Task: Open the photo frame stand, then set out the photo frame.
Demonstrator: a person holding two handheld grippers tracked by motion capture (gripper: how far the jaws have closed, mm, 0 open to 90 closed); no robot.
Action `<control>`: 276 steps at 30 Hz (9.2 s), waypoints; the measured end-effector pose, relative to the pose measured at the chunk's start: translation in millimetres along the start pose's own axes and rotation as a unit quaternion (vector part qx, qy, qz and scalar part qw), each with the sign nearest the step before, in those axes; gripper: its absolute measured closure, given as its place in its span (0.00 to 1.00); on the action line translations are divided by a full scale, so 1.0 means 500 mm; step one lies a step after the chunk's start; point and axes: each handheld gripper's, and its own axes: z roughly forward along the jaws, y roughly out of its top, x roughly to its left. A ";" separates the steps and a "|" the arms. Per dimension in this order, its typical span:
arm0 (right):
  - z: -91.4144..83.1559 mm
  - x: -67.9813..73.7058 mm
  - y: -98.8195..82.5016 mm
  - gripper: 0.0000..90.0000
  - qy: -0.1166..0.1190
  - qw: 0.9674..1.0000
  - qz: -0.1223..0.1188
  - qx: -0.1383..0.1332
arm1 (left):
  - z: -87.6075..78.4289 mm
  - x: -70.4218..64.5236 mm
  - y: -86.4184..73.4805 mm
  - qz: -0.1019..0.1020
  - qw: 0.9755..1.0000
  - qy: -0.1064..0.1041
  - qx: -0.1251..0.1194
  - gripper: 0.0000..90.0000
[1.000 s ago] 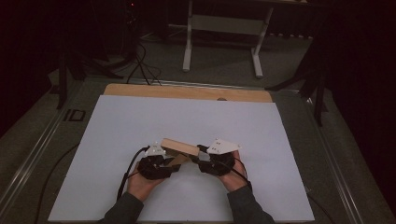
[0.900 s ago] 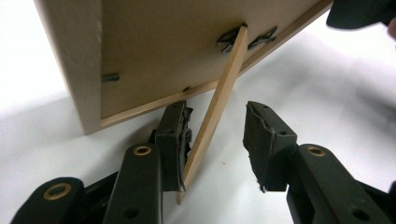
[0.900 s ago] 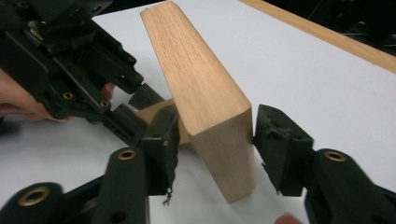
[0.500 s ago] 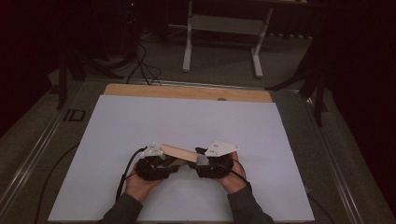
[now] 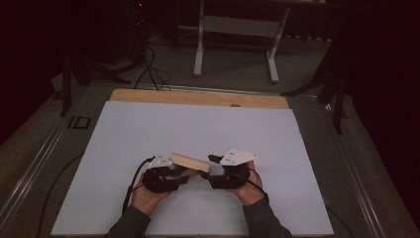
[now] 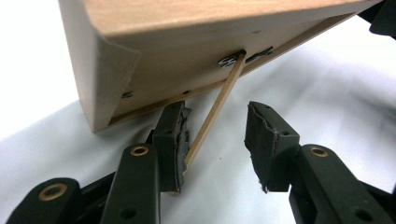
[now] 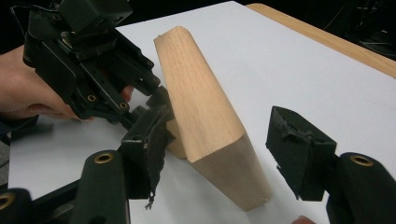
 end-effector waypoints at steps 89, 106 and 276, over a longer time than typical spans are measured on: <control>0.042 -0.054 -0.055 0.99 -0.072 0.990 0.124 0.012 | -0.062 -0.016 0.010 0.058 0.995 0.061 -0.044 0.96; 0.038 -0.051 -0.054 0.99 -0.056 0.991 0.124 0.004 | -0.047 -0.011 0.017 0.055 0.995 0.078 -0.036 0.99; 0.036 0.009 -0.037 0.67 -0.045 0.998 0.047 0.022 | -0.098 0.021 0.027 -0.016 0.989 0.109 -0.093 0.54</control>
